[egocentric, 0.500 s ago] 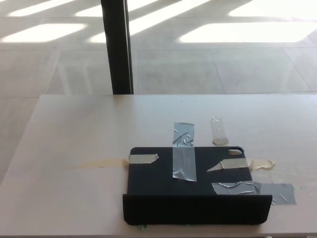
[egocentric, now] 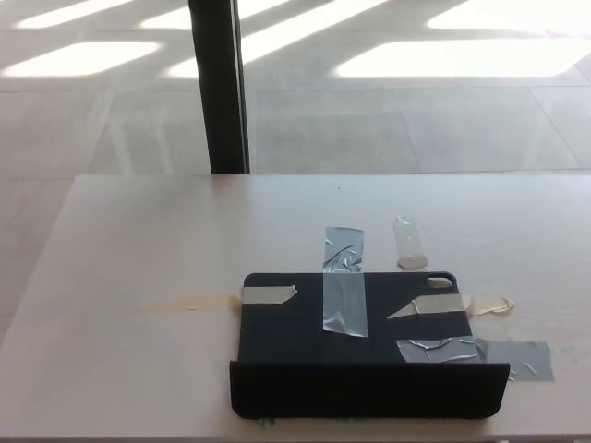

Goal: The robot uses its right hand to open a folded tablet cover kept in the middle of the desk

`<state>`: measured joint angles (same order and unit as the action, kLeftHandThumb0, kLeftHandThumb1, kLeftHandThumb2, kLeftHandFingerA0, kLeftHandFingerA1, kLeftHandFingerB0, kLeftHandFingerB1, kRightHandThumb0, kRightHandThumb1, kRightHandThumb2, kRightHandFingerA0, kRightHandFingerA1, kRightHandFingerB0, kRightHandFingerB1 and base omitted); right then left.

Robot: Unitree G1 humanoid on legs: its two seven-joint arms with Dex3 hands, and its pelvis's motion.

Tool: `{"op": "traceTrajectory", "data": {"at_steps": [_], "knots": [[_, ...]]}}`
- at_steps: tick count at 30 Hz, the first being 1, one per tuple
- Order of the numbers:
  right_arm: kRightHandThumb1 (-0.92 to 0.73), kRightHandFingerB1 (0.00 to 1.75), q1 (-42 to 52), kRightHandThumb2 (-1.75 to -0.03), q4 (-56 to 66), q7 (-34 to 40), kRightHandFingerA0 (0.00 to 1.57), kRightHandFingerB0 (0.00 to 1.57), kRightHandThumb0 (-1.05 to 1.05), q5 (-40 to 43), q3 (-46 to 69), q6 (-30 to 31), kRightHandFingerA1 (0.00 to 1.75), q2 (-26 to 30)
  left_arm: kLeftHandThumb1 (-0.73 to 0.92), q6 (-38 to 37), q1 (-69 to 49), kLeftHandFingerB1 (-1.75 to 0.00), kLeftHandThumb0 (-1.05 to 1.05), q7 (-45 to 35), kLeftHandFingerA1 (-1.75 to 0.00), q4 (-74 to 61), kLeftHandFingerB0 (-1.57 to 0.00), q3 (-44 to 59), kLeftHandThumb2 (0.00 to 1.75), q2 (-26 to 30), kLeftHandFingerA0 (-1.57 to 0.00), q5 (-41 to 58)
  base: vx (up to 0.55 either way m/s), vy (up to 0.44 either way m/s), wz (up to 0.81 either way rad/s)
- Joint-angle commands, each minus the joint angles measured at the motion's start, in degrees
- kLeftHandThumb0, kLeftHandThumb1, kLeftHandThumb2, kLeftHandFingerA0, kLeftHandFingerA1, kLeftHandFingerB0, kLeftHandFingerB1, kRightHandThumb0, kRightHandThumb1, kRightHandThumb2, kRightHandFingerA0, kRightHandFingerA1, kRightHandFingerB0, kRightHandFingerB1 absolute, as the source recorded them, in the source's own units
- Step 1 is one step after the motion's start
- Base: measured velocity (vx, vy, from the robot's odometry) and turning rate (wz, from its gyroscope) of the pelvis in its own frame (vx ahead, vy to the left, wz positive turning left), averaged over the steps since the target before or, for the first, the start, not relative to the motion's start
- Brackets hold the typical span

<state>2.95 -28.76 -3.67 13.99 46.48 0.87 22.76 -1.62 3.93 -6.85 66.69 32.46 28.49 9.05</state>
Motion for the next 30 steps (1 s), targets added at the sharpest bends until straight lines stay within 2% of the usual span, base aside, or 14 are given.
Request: {"op": "traceTrajectory", "data": {"at_steps": [1, 2, 3, 4, 5, 6, 8, 14, 22, 24, 25, 26, 27, 30], "knots": [[-0.55, 0.42, -9.37, -0.59, 27.16, 3.31, 0.73, 0.63, -0.59, 6.36, -3.88, 6.06, 0.56, 1.59, 0.57, 3.37, 0.8, -0.67, -0.53, -1.76, -0.82, 1.91, -0.57, 2.7, 0.56, 2.49, -0.79, 4.72, 0.0, 0.0, 0.0], [-0.57, 0.4, -9.67, -0.59, 28.93, 3.63, 0.71, 0.61, -0.57, 4.13, -5.32, 5.3, 0.5, 1.44, 0.56, 3.15, 0.75, -0.68, -0.54, -1.85, -0.83, 2.05, -0.58, 2.68, 0.55, 2.48, -0.81, 4.71, 0.0, 0.0, 0.0], [-0.58, 0.4, -9.79, -0.59, 30.95, 3.82, 0.67, 0.55, -0.55, 0.31, -7.73, 3.68, 0.47, 1.51, 0.38, 2.99, 0.75, -0.71, -0.6, -1.79, -0.85, 2.3, -0.54, 2.74, 0.87, 2.47, -0.79, 4.76, 0.0, 0.0, 0.0], [-0.58, 0.4, -9.83, -0.59, 32.25, 3.45, 0.67, 0.55, -0.55, -1.0, -8.99, 3.36, 0.47, 1.51, 0.38, 2.96, 0.74, -0.71, -0.6, -1.82, -0.85, 2.35, -0.54, 2.81, 0.87, 2.47, -0.79, 4.86, 0.0, 0.0, 0.0], [-0.46, 0.53, -11.38, -0.79, 34.75, 2.24, 0.54, 0.43, -0.5, -1.38, -12.1, 3.4, 0.59, 0.93, 0.56, 2.82, 0.73, -0.67, -0.53, -1.75, -0.81, 2.36, -0.57, 2.63, 0.55, 2.4, -0.8, 4.71, 0.0, 0.0, 0.0], [-0.46, 0.53, -12.08, -0.8, 35.62, 2.02, 0.74, 0.43, -0.54, -2.36, -13.81, 3.38, 0.69, 0.61, 0.56, 2.79, 0.75, -0.67, -0.53, -2.01, -0.81, 2.41, -0.57, 2.79, 0.56, 2.34, -0.78, 4.94, 0.0, 0.0, 0.0], [-0.47, 0.5, -13.06, -0.79, 37.19, 0.61, 0.55, 0.38, -0.51, -3.08, -17.0, 3.4, 0.6, 0.28, 0.38, 2.44, 0.6, -0.72, -0.6, -2.08, -0.84, 2.41, -0.57, 2.6, 0.86, 2.29, -0.8, 4.75, 0.0, 0.0, 0.0], [-0.54, 0.35, -17.49, -0.56, 39.04, -2.74, 0.52, 0.46, -0.47, -7.19, -29.08, 2.58, 0.42, -0.81, 0.38, 1.85, 0.57, -0.7, -0.61, -2.81, -0.83, 3.02, -0.55, 2.32, 0.86, 2.47, -0.78, 4.53, 0.0, 0.0, 0.0], [-0.47, 0.42, -20.58, -0.83, 36.44, -5.99, 0.28, 0.22, -0.69, -24.2, -48.09, 2.26, 0.52, 4.55, 0.38, 1.95, 0.91, -0.71, -0.6, -3.03, -0.84, 3.17, -0.57, 3.01, 0.87, 2.41, -0.77, 5.01, 0.0, 0.0, 0.0], [-0.59, 0.29, -21.07, -0.59, 35.92, -7.49, 0.29, 0.24, -0.73, -25.46, -50.6, 2.29, 0.45, 6.1, 0.38, 1.98, 0.91, -0.72, -0.6, -3.08, -0.84, 3.07, -0.57, 3.12, 0.86, 2.16, -0.77, 5.18, 0.0, 0.0, 0.0], [-0.46, 0.39, -21.47, -0.85, 34.64, -8.78, 0.2, 0.15, -0.8, -26.19, -52.16, 0.8, 0.51, 6.87, 0.38, 2.06, 0.98, -0.71, -0.59, -3.09, -0.84, 3.08, -0.57, 3.11, 0.86, 2.12, -0.77, 5.2, 0.0, 0.0, 0.0], [-0.59, 0.27, -22.0, -0.59, 33.8, -10.3, 0.2, 0.17, -0.86, -27.35, -54.11, 0.04, 0.44, 7.96, 0.38, 2.13, 1.17, -0.71, -0.59, -3.1, -0.84, 3.15, -0.57, 2.99, 0.86, 2.24, -0.78, 5.12, 0.0, 0.0, 0.0], [-0.51, 0.29, -23.12, -0.93, 32.76, -13.74, 0.04, 0.02, -0.87, -28.53, -57.42, -0.25, 0.49, 9.12, 0.39, 2.4, 1.26, -0.71, -0.6, -2.08, -0.83, 3.0, -0.58, 2.44, 0.86, 2.31, -0.79, 4.52, 0.0, 0.0, 0.0], [-0.57, 0.28, -24.25, -0.59, 32.42, -15.78, 0.05, 0.05, -0.92, -29.64, -61.15, 1.14, 0.38, 10.13, 0.38, 2.44, 1.27, -0.73, -0.61, -2.01, -0.84, 3.08, -0.59, 2.47, 0.87, 2.25, -0.8, 4.73, 0.0, 0.0, 0.0]]}}
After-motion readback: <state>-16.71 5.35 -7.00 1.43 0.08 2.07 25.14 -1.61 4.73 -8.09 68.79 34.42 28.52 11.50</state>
